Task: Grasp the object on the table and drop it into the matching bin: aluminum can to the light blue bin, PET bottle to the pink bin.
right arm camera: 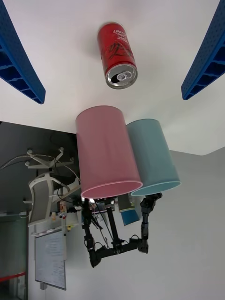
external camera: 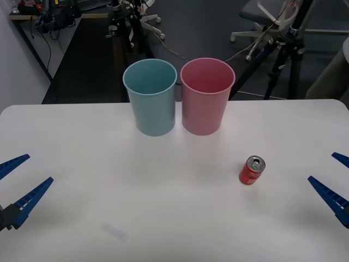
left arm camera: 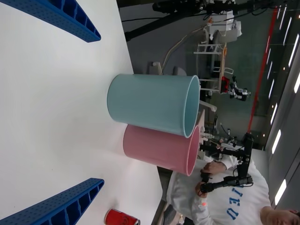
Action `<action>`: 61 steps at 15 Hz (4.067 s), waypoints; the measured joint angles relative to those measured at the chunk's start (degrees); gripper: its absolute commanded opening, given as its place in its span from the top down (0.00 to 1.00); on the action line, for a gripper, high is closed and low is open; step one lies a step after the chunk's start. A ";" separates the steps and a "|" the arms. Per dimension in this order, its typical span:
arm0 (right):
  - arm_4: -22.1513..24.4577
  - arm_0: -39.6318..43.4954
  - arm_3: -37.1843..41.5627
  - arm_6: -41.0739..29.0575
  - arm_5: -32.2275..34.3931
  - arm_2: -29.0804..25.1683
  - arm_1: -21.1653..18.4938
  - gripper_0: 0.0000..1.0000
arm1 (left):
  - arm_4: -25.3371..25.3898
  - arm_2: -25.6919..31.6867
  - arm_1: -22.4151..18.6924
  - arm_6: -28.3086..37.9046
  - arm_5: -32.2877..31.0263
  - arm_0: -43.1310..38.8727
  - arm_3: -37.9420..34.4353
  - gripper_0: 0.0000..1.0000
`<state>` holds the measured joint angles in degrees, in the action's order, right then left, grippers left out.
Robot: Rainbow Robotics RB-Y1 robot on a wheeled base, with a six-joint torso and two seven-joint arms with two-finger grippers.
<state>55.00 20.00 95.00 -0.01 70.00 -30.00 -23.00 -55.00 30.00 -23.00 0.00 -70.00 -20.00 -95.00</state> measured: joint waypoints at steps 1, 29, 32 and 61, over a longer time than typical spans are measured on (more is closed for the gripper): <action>0.00 0.00 0.00 0.02 0.00 0.00 0.00 0.00 | 0.00 0.00 0.00 0.00 0.00 0.00 0.00 0.00; -8.05 -7.76 -24.12 37.89 -12.71 21.44 3.52 0.00 | 0.00 0.00 0.00 0.00 0.00 0.00 0.00 0.00; -5.35 -11.70 -27.97 38.41 -12.63 21.56 5.62 0.00 | 0.00 0.00 0.00 0.00 0.00 0.00 0.00 0.00; -2.13 -19.22 -30.32 36.23 -21.25 24.77 8.17 1.00 | 0.00 0.00 0.00 0.00 0.00 0.00 0.00 0.00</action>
<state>52.87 0.77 64.68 36.23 48.75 -5.23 -14.83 -55.00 30.00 -23.00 0.00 -70.00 -20.00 -95.00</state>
